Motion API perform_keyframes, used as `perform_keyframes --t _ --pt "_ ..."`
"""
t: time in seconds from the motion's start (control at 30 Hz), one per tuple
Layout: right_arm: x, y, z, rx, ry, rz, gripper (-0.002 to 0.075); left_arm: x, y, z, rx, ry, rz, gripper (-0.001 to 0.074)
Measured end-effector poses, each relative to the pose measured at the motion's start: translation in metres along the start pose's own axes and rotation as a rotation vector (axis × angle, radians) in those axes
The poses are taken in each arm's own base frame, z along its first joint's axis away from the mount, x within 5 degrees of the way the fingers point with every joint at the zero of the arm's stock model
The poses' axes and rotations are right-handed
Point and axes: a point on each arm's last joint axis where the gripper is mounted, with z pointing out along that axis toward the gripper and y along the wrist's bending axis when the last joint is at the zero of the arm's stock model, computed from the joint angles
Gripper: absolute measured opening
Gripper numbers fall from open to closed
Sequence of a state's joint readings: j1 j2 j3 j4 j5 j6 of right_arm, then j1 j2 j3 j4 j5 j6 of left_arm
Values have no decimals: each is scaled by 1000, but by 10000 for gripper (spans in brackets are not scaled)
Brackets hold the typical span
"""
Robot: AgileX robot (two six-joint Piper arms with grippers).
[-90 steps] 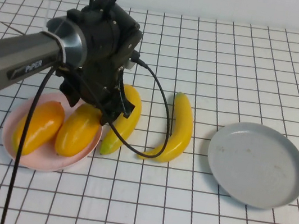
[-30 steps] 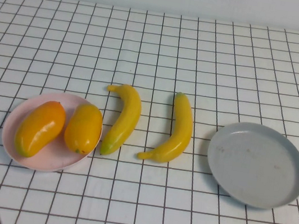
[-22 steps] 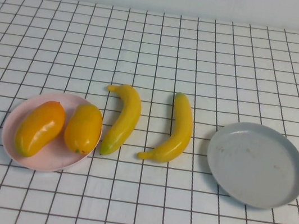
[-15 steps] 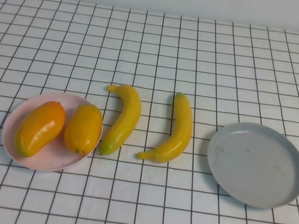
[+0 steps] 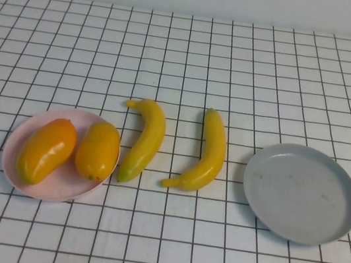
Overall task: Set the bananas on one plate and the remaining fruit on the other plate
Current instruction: Put another type of fruit in the right plate
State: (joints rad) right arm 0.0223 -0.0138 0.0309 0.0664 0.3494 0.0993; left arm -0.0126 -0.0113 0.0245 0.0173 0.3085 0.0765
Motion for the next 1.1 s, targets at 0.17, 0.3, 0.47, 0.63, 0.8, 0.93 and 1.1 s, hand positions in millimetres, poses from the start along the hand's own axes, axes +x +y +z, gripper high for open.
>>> perform_keyframes --t 0.17,0.3,0.47,0.63,0.8,0.93,1.1 --pt "0 0 0 0 0 0 -18 6 -1 0 7 64 52 -3" --pt "0 0 0 0 0 0 -18 6 -1 0 8 64 59 -3" --pt "0 0 0 0 0 0 -18 6 -1 0 11 64 52 -3" --pt "0 0 0 0 0 0 -18 6 -1 0 11 64 54 -3" --pt "0 0 0 0 0 0 -18 6 -1 0 11 64 54 -3" --pt "0 0 0 0 0 0 -18 6 -1 0 11 64 55 -3" --pt "0 0 0 0 0 0 -18 6 -1 0 11 64 55 -3"
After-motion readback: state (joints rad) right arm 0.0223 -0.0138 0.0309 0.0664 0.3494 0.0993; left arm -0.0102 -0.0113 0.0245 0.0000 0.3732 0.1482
